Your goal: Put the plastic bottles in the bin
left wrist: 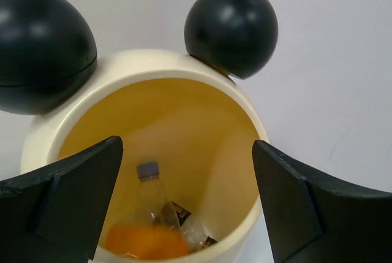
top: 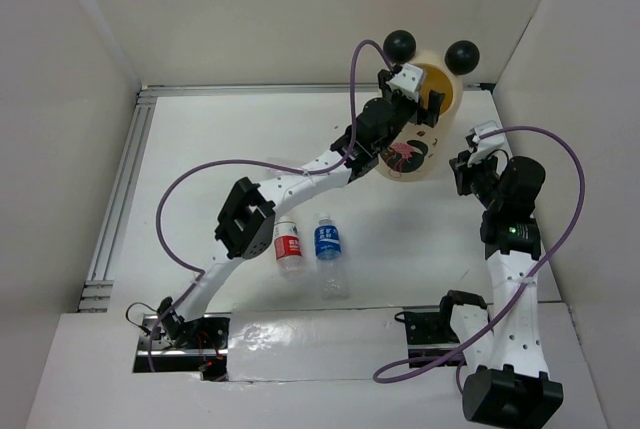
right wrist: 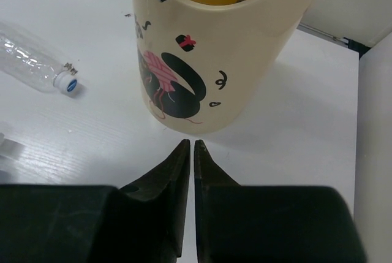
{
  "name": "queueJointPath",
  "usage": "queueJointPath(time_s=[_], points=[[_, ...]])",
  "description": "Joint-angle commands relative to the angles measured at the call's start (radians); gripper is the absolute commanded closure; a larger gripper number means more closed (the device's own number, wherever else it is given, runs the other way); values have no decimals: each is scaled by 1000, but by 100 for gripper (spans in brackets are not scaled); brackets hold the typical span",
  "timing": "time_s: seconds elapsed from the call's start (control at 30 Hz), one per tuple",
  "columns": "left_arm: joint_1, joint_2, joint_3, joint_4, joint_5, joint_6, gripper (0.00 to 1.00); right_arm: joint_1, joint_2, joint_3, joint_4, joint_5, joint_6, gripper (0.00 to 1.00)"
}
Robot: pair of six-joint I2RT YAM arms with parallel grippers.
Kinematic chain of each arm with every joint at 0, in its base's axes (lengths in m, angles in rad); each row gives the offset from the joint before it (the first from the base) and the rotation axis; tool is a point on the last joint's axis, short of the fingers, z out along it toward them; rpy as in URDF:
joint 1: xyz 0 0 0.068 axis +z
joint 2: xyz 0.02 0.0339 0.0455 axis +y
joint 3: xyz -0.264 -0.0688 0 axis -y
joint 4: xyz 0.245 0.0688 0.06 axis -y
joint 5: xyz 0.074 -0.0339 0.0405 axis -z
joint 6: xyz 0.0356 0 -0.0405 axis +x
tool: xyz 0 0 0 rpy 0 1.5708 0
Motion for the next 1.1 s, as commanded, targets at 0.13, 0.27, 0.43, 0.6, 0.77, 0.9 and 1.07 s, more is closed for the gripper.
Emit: queueJointPath(time_s=[0.13, 0.27, 0.43, 0.6, 0.77, 0.9, 1.07], points=[[-66, -259, -151, 143, -55, 96, 1, -6, 2, 13, -77, -168, -117, 46], [-75, -513, -364, 79, -232, 105, 1, -6, 68, 54, -322, -411, -425, 0], [-75, -874, -752, -230, -435, -16, 1, 95, 220, 102, -450, -491, -550, 0], [-75, -1281, -1105, -622, -550, -329, 1, 435, 391, 140, -336, -214, -296, 43], [-75, -1481, -1378, -937, -492, -772, 1, 661, 540, 171, -211, -111, -67, 39], [-75, -1532, -1479, -1014, -434, -927, 1, 716, 688, 226, -177, -17, 276, 27], [-107, -1522, -1489, -1063, -434, -979, 1, 765, 806, 263, -162, -63, 468, 0]])
